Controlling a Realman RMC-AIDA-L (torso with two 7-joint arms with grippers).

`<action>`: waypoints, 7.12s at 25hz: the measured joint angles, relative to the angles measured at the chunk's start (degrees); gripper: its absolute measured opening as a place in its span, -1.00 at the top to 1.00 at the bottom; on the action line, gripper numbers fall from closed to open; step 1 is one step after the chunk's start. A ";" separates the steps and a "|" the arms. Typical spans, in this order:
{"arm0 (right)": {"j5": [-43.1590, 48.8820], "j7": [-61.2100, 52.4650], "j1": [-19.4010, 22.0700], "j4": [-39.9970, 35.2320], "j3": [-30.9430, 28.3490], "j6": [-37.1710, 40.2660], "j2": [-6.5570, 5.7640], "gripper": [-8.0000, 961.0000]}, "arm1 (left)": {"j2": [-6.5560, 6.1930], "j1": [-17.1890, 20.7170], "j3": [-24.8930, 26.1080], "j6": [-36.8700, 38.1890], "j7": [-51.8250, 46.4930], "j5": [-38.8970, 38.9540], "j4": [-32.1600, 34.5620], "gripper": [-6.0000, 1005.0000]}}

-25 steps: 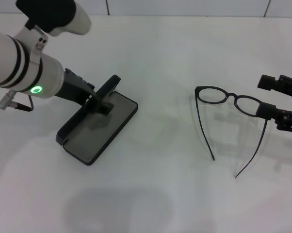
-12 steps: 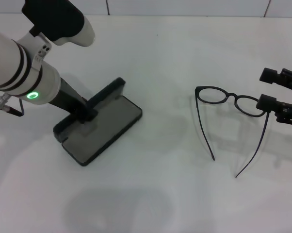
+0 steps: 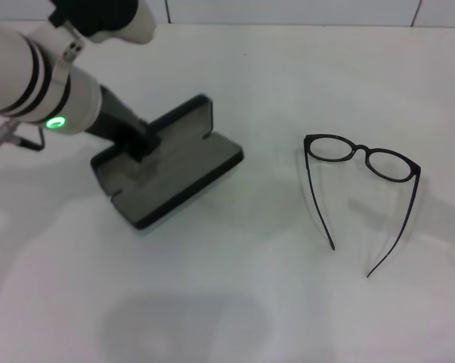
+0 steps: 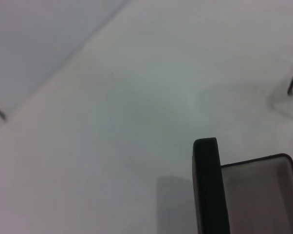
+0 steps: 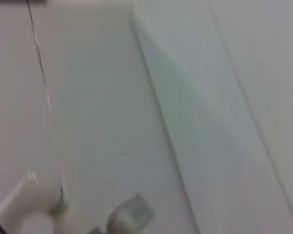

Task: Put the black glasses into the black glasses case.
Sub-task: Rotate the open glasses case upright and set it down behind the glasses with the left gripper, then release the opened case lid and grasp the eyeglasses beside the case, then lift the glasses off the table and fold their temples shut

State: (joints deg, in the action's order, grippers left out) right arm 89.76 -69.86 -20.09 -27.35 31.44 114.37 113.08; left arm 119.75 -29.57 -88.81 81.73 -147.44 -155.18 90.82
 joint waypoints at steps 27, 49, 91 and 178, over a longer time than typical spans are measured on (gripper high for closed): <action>-3.81 2.87 8.94 4.30 -9.36 9.02 -0.36 -0.75 | 0.51 -3.26 -21.66 -24.68 23.45 2.49 -9.87 0.60; -2.17 4.91 9.30 5.19 -9.19 8.66 -0.27 -0.75 | 0.51 -3.57 -26.63 -28.86 24.48 2.20 -10.92 0.47; 59.17 -44.45 -25.06 -24.97 12.53 -17.53 -5.53 -0.23 | 0.13 14.76 -11.09 -22.69 49.24 64.44 -9.85 0.22; 4.45 -19.63 -8.80 -26.68 17.55 -14.16 2.67 0.77 | 0.34 -0.16 -0.06 7.59 70.38 95.93 -47.76 0.92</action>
State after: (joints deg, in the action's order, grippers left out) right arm 94.21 -89.49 -28.89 -54.03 48.99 100.21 115.75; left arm 120.09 -29.73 -88.86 89.32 -77.06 -59.25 43.05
